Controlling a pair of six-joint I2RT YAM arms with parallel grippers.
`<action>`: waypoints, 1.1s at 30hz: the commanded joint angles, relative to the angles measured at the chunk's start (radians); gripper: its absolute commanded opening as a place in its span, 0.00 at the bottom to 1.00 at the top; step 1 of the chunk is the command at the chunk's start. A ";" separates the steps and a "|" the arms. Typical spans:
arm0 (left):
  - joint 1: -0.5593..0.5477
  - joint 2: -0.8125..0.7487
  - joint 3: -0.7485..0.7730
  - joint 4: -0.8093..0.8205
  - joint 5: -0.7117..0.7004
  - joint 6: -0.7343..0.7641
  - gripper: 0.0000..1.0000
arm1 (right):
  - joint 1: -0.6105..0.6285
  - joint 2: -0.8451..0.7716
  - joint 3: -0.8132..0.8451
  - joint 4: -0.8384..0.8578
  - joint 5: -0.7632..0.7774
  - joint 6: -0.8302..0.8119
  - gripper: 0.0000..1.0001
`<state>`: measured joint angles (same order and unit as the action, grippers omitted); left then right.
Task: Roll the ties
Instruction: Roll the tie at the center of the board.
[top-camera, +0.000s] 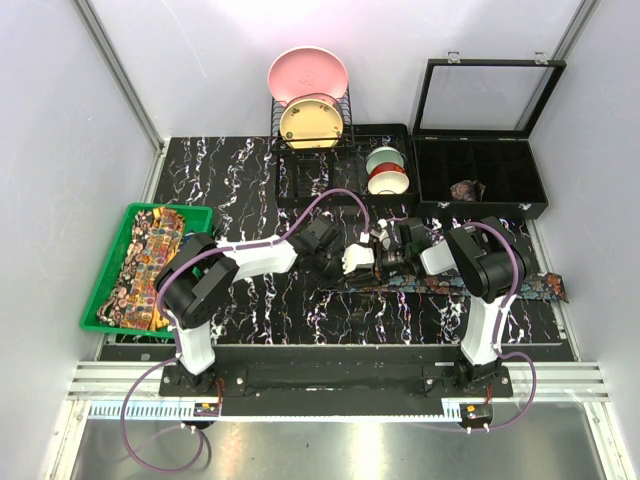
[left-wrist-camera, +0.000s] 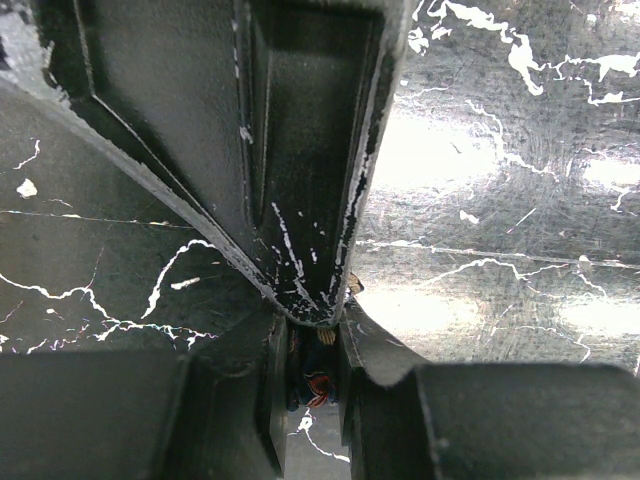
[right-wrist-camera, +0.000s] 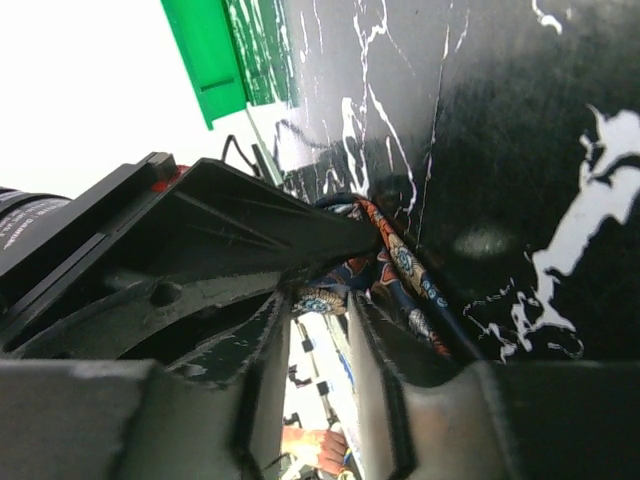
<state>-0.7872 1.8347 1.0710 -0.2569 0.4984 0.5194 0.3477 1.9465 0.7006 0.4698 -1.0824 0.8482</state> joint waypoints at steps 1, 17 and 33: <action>0.005 0.017 -0.019 -0.039 0.002 0.008 0.21 | 0.051 -0.007 0.040 -0.049 0.041 -0.076 0.32; 0.014 -0.080 -0.045 -0.042 -0.009 0.007 0.52 | 0.019 -0.095 0.131 -0.499 0.211 -0.337 0.00; 0.036 -0.058 -0.043 -0.036 0.009 0.025 0.07 | 0.004 -0.081 0.169 -0.565 0.220 -0.383 0.00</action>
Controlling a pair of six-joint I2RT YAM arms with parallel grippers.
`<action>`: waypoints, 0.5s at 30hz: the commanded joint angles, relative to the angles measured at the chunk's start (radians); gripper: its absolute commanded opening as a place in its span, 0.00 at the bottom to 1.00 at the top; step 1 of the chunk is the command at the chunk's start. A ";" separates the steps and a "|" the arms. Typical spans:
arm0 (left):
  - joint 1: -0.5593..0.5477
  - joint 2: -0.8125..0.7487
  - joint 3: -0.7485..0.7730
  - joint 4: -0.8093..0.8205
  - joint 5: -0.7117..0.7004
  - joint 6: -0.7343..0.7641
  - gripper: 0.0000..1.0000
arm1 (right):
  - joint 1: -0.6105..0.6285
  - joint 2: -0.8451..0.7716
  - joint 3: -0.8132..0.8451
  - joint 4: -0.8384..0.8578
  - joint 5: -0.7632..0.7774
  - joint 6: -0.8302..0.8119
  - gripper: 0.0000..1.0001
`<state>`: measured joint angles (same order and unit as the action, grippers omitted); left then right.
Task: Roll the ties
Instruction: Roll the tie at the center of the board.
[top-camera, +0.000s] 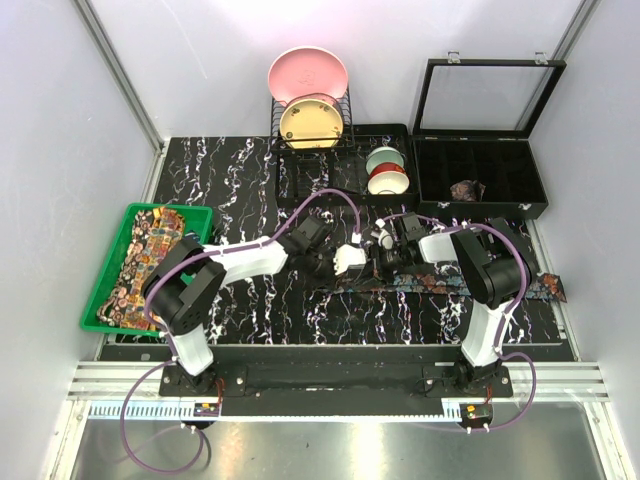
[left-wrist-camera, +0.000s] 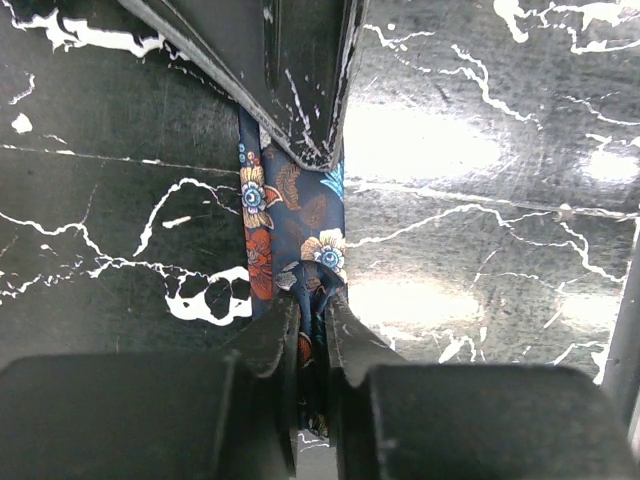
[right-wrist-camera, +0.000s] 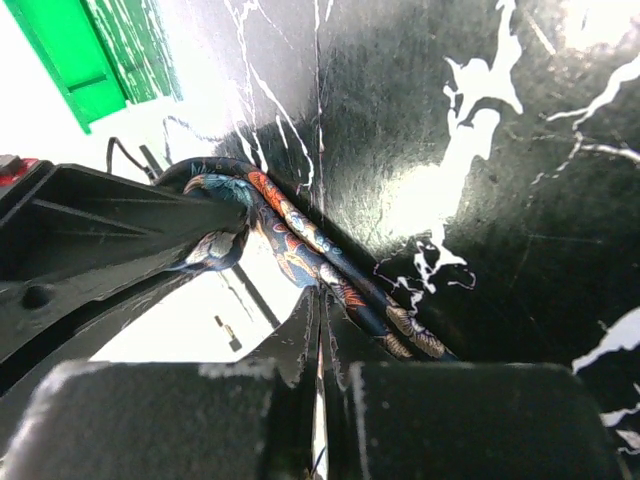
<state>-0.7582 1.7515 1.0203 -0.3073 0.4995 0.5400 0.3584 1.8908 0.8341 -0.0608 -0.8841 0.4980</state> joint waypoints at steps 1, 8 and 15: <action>0.007 0.026 0.011 0.014 0.011 0.008 0.07 | -0.009 -0.024 0.040 -0.040 0.016 -0.035 0.00; 0.005 -0.003 -0.005 0.026 0.001 0.002 0.16 | -0.012 -0.076 -0.004 0.140 -0.137 0.132 0.30; 0.005 -0.023 -0.043 0.076 -0.012 -0.028 0.25 | 0.024 -0.006 -0.006 0.303 -0.173 0.281 0.42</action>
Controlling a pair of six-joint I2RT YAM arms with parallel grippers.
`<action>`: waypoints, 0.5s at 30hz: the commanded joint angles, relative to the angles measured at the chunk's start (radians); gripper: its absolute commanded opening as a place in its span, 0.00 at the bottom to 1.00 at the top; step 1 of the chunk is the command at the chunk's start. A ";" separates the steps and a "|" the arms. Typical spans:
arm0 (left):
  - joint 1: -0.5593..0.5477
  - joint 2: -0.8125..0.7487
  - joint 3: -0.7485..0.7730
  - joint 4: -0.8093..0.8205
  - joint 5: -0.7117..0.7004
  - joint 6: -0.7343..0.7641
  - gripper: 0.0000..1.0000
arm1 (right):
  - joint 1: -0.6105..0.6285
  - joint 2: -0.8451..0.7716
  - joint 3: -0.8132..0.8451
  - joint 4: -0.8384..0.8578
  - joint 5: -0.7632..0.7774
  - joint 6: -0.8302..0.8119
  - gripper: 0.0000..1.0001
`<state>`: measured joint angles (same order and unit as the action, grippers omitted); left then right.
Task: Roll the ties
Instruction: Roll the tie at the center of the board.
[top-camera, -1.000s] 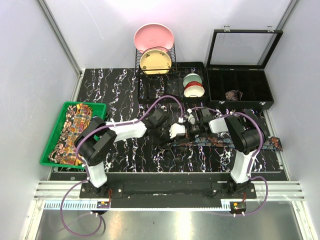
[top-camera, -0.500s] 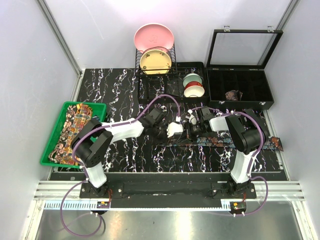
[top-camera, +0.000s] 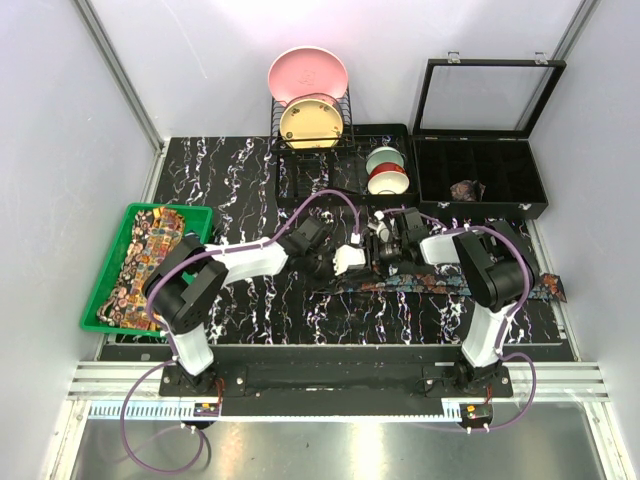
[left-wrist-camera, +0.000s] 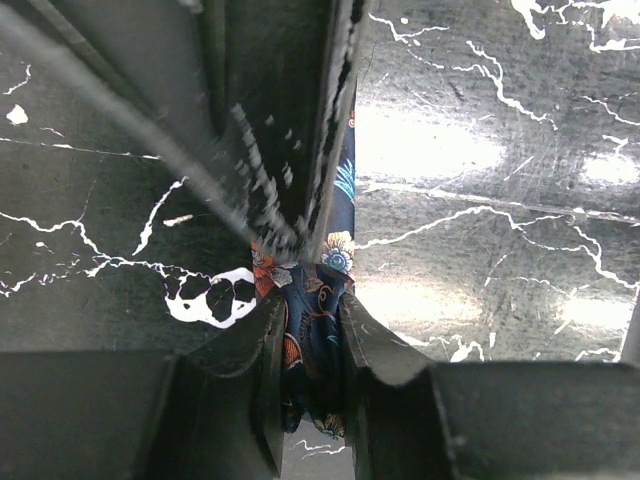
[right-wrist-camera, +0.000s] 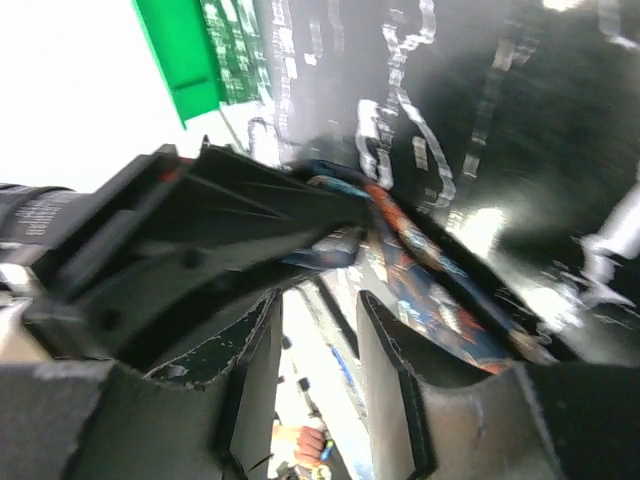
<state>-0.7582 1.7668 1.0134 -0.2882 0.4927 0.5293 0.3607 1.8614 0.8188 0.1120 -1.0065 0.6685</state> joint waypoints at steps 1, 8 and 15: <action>0.003 -0.041 -0.039 0.064 -0.003 -0.022 0.25 | 0.024 0.036 0.010 0.144 -0.049 0.137 0.43; 0.005 -0.046 -0.045 0.099 0.001 -0.034 0.25 | 0.052 0.122 0.017 0.253 -0.072 0.203 0.47; 0.005 -0.040 -0.047 0.112 0.012 -0.045 0.24 | 0.067 0.114 0.029 0.222 -0.063 0.166 0.39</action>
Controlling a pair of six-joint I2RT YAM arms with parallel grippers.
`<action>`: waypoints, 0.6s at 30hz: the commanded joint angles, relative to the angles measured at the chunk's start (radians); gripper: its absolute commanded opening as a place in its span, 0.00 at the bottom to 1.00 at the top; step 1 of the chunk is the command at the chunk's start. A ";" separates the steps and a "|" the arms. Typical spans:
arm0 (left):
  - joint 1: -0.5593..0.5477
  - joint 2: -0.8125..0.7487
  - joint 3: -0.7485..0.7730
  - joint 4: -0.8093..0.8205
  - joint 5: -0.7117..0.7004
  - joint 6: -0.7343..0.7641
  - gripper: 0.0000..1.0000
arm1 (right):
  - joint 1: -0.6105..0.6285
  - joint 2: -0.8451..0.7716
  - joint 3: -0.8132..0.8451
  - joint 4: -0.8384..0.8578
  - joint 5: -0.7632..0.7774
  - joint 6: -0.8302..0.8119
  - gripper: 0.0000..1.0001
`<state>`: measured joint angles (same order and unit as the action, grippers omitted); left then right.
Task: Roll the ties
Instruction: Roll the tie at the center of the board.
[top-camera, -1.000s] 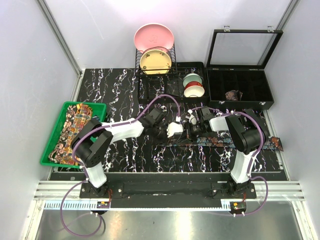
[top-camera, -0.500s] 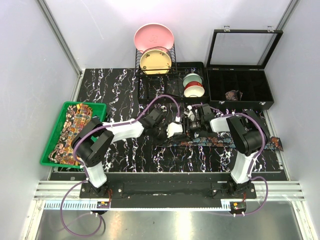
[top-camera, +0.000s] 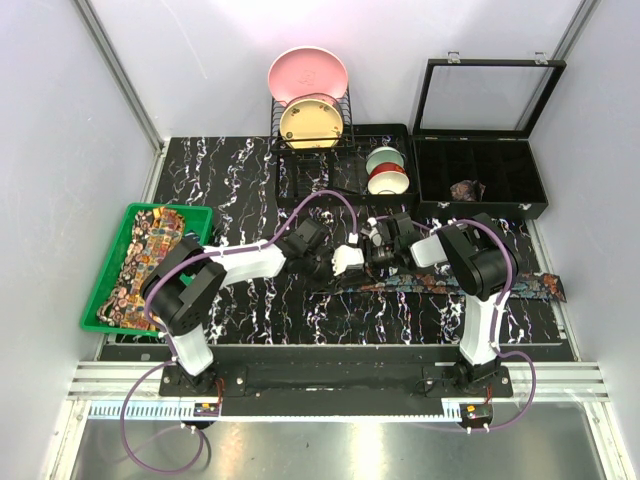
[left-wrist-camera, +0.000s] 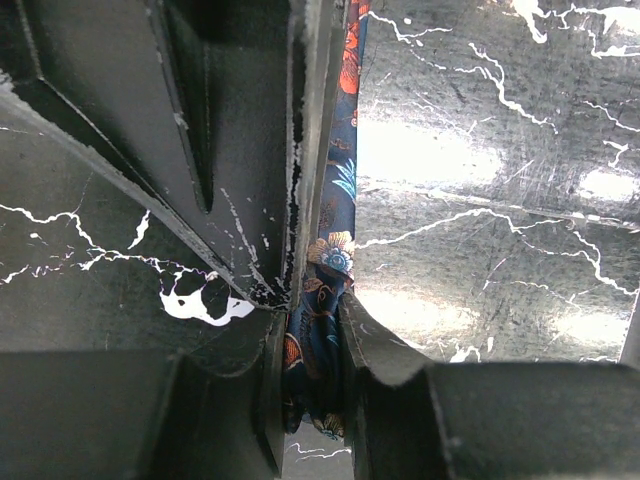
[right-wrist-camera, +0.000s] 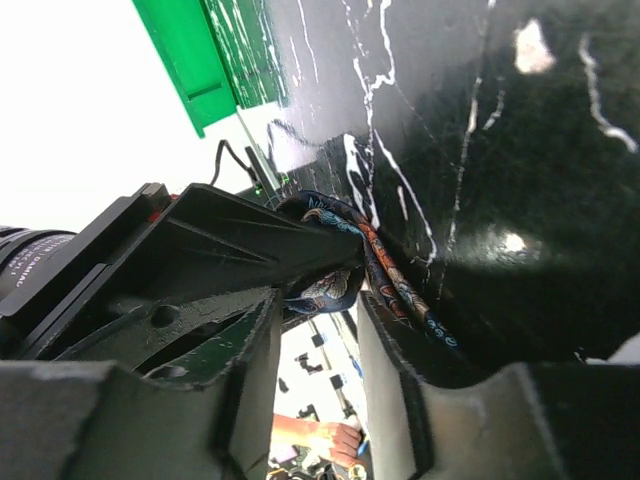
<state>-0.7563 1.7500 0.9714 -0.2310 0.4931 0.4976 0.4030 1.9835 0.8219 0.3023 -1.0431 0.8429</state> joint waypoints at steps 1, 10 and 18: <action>0.003 -0.023 -0.005 0.061 0.013 -0.014 0.24 | 0.026 -0.006 0.028 0.032 -0.029 -0.005 0.37; 0.012 -0.024 -0.013 0.084 0.045 -0.033 0.24 | 0.030 -0.022 -0.041 0.171 -0.077 0.068 0.41; 0.034 -0.029 -0.031 0.110 0.081 -0.074 0.24 | 0.031 0.041 -0.136 0.564 -0.091 0.273 0.40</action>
<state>-0.7334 1.7493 0.9543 -0.1955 0.5278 0.4519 0.4168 1.9903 0.7219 0.5926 -1.0863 0.9752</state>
